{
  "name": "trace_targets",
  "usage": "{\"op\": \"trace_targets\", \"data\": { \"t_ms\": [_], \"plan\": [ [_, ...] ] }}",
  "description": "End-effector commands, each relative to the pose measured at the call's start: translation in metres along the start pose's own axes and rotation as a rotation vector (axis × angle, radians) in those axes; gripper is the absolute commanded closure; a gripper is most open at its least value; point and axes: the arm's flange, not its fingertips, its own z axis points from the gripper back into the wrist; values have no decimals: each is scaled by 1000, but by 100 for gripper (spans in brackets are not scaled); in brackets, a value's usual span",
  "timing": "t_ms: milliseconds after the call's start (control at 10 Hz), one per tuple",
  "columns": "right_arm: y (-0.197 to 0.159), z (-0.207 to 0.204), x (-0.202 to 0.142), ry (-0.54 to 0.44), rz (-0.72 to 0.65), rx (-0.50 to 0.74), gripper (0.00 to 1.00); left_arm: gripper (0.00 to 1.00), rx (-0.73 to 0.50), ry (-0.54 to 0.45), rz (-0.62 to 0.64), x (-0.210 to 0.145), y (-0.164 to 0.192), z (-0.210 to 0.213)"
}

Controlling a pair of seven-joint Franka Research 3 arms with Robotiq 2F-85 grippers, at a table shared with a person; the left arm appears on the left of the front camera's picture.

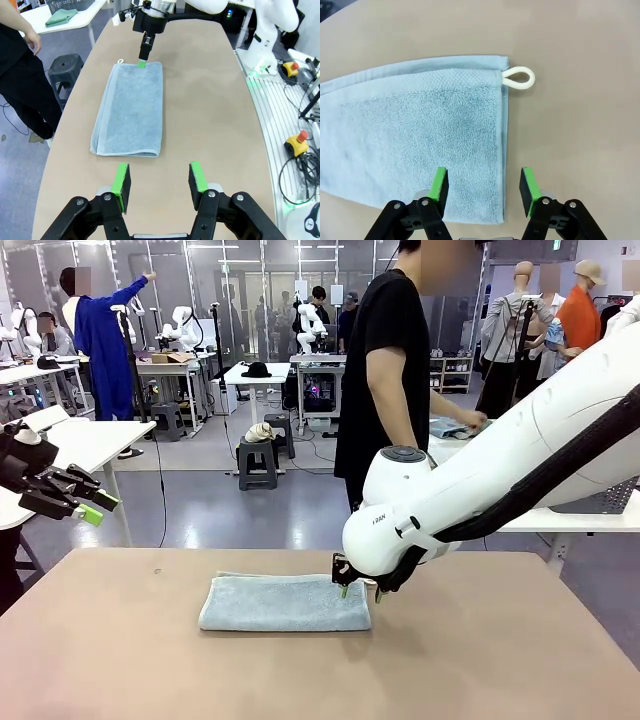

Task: Fold the towels and place them in the basket.
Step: When a person lays out a Towel with hook on the table, fold it in half twice.

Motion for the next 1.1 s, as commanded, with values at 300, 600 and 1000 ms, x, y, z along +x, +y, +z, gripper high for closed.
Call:
{"op": "trace_targets", "data": {
  "t_ms": [300,600,1000],
  "plan": [
    [16,-17,4,-42,-34,-73,27,39,0,-4,-4,1,-2,1],
    [15,-24,7,-30,-43,-83,27,39,0,-4,-4,1,-2,1],
    [13,-32,10,-13,-42,-97,27,39,0,-4,-4,1,-2,1]
  ]
}}
